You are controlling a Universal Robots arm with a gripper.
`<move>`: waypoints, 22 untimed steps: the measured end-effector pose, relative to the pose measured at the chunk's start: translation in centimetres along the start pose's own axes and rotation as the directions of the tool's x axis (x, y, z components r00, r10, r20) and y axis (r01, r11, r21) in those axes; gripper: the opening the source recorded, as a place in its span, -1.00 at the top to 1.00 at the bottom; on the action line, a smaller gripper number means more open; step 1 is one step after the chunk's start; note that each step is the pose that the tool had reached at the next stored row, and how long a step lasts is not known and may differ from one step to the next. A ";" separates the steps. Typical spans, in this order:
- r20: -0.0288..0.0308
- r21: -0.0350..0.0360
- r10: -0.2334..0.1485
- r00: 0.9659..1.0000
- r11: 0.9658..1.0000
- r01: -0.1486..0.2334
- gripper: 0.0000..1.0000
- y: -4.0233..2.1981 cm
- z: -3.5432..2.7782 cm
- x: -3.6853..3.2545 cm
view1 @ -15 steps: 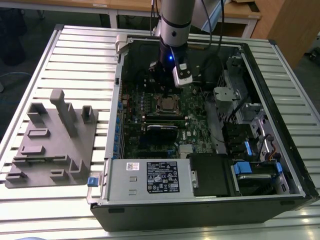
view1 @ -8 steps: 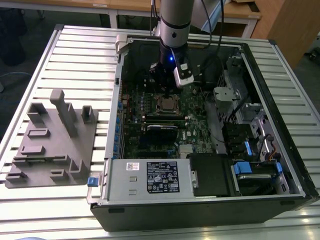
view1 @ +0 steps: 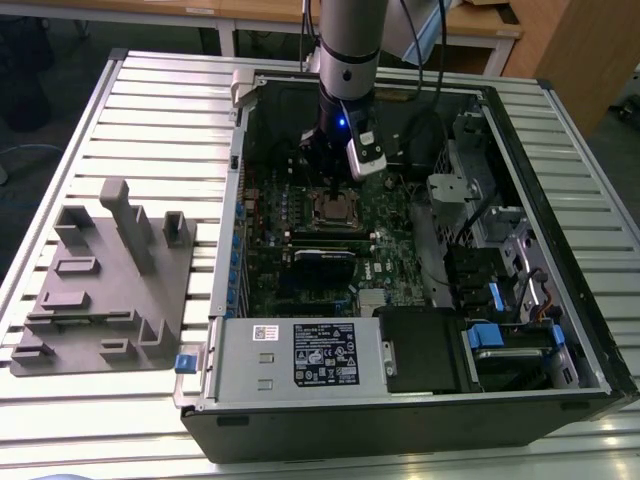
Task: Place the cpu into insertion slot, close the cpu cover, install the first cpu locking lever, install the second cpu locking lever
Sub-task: 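Close the cpu cover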
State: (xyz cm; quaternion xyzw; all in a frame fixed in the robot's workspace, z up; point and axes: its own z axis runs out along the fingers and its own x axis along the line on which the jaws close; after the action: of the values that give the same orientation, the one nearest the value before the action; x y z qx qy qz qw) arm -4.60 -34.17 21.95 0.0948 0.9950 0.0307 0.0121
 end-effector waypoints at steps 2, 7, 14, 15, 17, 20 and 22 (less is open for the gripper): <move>0.000 0.000 0.000 1.000 1.000 0.000 0.79 0.02 0.09 -0.09; 0.000 0.000 0.000 1.000 1.000 0.000 0.79 0.09 0.22 -0.32; 0.000 0.000 0.000 1.000 1.000 0.000 0.79 0.07 0.54 -0.32; 0.000 0.000 0.000 1.000 1.000 0.000 0.79 0.07 0.55 -0.32; 0.000 0.000 0.000 1.000 1.000 0.000 0.79 0.07 0.55 -0.32; 0.000 0.001 0.000 1.000 1.000 0.000 0.79 0.07 0.66 -0.32; 0.000 0.001 0.000 1.000 1.000 0.000 0.79 0.06 0.66 -0.32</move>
State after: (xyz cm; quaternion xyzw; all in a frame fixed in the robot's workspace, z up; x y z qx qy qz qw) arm -4.26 -34.13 21.30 0.0948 0.9950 0.0302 0.0121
